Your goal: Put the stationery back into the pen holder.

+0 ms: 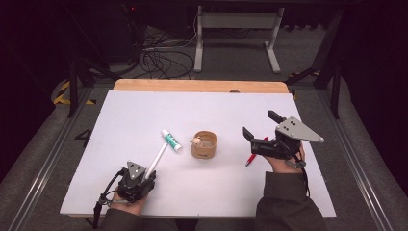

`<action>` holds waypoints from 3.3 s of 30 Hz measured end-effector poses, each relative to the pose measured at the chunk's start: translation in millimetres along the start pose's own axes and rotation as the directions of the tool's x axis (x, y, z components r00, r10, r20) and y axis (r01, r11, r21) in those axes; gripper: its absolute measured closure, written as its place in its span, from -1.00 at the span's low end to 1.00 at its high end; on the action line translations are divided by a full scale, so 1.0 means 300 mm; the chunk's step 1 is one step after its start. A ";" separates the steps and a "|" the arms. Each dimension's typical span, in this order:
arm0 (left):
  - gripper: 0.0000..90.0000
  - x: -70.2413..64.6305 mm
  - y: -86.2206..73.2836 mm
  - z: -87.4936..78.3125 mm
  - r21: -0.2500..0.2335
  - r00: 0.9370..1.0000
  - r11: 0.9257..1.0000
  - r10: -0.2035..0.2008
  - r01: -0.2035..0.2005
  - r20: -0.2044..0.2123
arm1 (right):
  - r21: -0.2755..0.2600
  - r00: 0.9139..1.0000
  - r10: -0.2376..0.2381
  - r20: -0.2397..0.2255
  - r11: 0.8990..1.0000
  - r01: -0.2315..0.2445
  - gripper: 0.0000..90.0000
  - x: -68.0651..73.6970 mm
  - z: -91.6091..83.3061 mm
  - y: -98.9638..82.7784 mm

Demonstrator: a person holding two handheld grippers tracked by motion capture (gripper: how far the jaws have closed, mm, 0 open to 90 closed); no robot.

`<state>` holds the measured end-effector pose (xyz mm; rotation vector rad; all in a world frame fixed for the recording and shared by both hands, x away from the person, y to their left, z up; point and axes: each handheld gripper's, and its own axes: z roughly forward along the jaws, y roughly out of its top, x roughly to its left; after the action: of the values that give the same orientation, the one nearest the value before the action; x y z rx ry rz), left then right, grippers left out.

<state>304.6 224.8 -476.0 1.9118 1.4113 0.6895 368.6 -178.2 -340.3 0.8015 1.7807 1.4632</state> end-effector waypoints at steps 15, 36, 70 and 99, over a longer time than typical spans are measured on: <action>0.40 0.010 -0.003 0.002 -0.008 1.000 1.000 0.011 -0.011 0.023 | 0.004 1.000 0.003 -0.005 1.000 -0.003 -0.88 0.004 -0.003 0.002; 0.72 0.017 -0.013 -0.008 -0.010 0.999 1.000 0.018 -0.018 0.031 | 0.012 1.000 0.003 -0.014 1.000 -0.003 -0.88 0.008 0.000 0.001; 0.74 0.011 0.014 -0.100 -0.092 0.996 0.994 0.071 -0.067 0.045 | -0.005 0.992 -0.088 -0.088 0.996 0.088 -0.80 0.044 0.017 0.002; 0.74 -0.053 0.170 -0.199 -0.220 0.975 0.970 0.145 -0.106 0.168 | -0.004 0.932 -0.315 -0.181 0.948 0.319 -0.62 0.139 0.076 -0.020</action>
<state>287.6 210.6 -399.0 1.8562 1.0673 0.6749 363.2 -132.7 -354.3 0.3768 1.9596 1.3308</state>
